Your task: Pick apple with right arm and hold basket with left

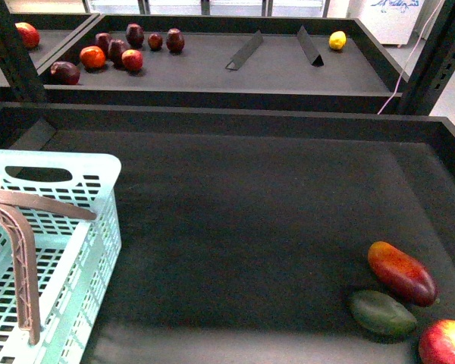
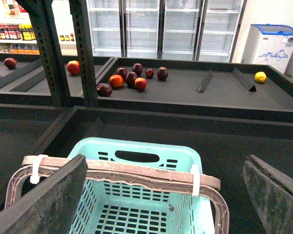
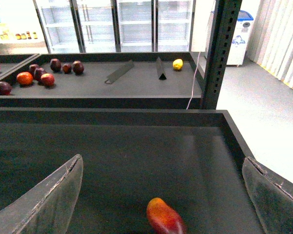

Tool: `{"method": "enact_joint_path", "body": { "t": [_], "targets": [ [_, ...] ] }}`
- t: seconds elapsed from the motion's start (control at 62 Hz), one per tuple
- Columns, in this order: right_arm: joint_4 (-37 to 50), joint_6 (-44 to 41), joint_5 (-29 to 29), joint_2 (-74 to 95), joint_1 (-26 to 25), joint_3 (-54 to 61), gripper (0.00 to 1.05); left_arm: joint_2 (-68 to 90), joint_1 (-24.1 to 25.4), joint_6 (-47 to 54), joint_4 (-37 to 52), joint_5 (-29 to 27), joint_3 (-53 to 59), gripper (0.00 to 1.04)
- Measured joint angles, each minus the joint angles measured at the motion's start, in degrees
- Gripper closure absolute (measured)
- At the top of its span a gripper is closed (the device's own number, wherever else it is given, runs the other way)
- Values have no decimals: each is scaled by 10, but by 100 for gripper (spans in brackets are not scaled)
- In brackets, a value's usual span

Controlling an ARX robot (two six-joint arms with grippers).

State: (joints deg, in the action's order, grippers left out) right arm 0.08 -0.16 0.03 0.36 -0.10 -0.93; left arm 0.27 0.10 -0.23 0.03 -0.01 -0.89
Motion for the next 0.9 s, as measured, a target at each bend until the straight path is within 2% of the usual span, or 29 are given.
{"method": "enact_joint_path", "body": {
  "t": [0.581, 0.661, 0.694, 0.79, 0.903],
  "targets": [
    [0, 0, 0, 0, 0, 0, 9, 0, 0, 0, 0, 0, 0, 7],
    [0, 0, 1, 0, 0, 0, 9, 71, -28, -50, -130, -105, -49, 7],
    [0, 0, 0, 0, 0, 0, 9, 102, -27, -68, -164, -116, -63, 7],
    [0, 0, 0, 0, 0, 0, 9, 163, -10, -121, -181, -94, -76, 7],
    [0, 0, 0, -1, 0, 0, 9, 224, 41, -169, -139, -42, -102, 7]
  ]
}}
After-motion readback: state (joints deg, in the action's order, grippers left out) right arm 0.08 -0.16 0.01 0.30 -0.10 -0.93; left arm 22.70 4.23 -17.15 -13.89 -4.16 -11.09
